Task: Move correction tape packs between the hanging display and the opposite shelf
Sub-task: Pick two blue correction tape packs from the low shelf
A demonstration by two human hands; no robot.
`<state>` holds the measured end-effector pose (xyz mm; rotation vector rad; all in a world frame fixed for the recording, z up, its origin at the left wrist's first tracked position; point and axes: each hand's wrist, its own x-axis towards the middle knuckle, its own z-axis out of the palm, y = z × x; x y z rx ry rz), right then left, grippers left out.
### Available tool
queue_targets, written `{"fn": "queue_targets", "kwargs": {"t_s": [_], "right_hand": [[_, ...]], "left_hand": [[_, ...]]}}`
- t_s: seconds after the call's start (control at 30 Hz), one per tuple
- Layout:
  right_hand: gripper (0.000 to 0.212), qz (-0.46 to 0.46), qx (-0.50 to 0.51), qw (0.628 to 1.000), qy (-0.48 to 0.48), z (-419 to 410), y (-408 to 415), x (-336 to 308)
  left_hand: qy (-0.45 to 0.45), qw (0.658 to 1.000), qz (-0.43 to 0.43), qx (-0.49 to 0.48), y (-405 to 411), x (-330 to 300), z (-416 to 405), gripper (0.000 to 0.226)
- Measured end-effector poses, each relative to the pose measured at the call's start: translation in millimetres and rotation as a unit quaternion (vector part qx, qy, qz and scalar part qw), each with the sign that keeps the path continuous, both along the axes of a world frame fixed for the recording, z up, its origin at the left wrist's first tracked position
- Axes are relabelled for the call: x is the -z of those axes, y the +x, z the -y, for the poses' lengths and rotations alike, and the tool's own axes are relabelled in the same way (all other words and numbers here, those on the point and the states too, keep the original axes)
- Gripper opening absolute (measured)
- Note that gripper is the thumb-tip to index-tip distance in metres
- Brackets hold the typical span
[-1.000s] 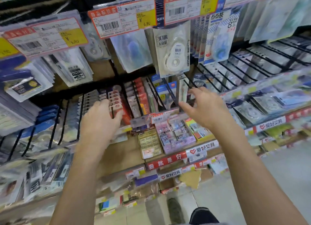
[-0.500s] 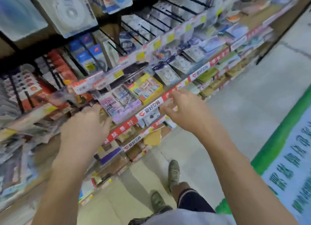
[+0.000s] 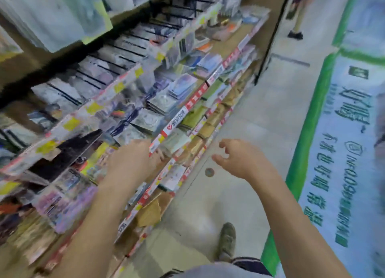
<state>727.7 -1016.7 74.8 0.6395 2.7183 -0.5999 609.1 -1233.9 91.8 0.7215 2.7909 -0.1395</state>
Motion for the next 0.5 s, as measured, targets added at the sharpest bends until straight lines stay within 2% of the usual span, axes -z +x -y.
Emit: {"fn": "queue_targets", "kwargs": {"t_s": [0.23,0.5], "right_hand": [[0.046,0.016,0.025,0.999,0.022,-139.8,-15.0,8.9],[0.046,0.026,0.028,0.999,0.007,-238.3,-69.9,24.2]], "left_hand": [[0.031,0.999,-0.020,0.031,-35.4,5.0,-142.5,0.037],[-0.015,1.000,0.012,0.023,-86.9,22.7,-215.9,0.044]]}}
